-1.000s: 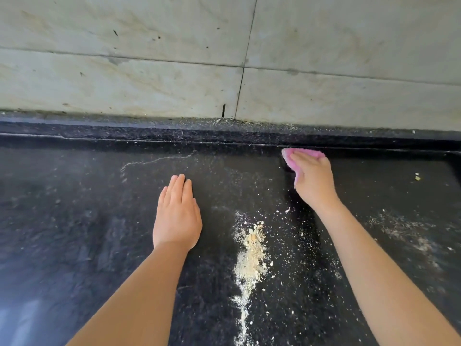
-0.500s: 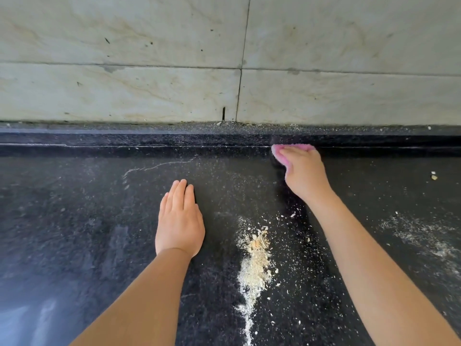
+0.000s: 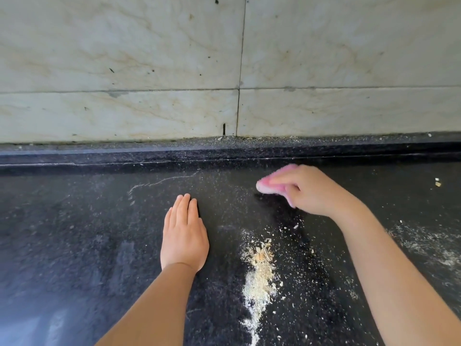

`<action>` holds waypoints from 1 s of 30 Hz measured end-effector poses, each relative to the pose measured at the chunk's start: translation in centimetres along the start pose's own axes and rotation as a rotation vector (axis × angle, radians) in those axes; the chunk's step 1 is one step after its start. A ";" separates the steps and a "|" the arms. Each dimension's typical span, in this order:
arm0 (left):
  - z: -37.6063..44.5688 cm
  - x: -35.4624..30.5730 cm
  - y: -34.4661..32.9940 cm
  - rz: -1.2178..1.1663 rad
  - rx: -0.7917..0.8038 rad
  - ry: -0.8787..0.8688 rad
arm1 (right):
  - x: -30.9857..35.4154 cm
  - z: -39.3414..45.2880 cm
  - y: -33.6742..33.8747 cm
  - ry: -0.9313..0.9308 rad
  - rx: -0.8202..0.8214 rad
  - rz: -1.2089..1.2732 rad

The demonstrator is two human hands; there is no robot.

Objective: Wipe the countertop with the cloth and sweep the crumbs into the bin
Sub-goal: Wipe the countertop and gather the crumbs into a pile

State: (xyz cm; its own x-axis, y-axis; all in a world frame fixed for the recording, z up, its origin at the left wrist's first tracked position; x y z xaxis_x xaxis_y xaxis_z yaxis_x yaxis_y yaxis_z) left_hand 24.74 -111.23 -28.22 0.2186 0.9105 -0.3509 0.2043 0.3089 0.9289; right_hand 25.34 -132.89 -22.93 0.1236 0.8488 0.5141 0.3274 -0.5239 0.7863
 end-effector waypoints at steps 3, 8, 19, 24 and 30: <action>0.1 0.1 -0.1 0.003 -0.003 -0.005 | -0.1 3.1 -2.2 0.002 -0.191 -0.124; 0.2 0.4 -0.5 0.002 -0.037 -0.007 | 0.7 2.8 -5.3 0.018 -0.192 -0.162; -0.1 0.3 -0.2 0.020 -0.022 -0.030 | -0.1 -2.5 -5.5 -0.039 -0.283 -0.144; -0.3 0.0 -0.1 0.071 0.066 -0.031 | 1.0 -3.7 -5.6 -0.063 -0.325 -0.101; 0.1 0.4 0.5 0.023 0.164 -0.045 | 6.5 -4.9 -8.5 -0.035 -0.504 -0.037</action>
State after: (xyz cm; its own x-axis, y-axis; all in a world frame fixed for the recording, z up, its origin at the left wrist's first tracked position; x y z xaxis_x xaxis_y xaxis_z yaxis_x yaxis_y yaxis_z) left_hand 24.99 -110.68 -27.89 0.2664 0.9026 -0.3380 0.3513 0.2357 0.9061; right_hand 18.72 -123.26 -24.59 0.1548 0.8650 0.4773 -0.1595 -0.4550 0.8761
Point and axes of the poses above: each hand's wrist, its own z-axis towards the middle knuckle, its own y-axis out of the back of the hand, x = y × z, the point moved 5 cm from there along z, towards the middle knuckle, and after that the axes turned 3 degrees about -y, right-handed, at the moved point
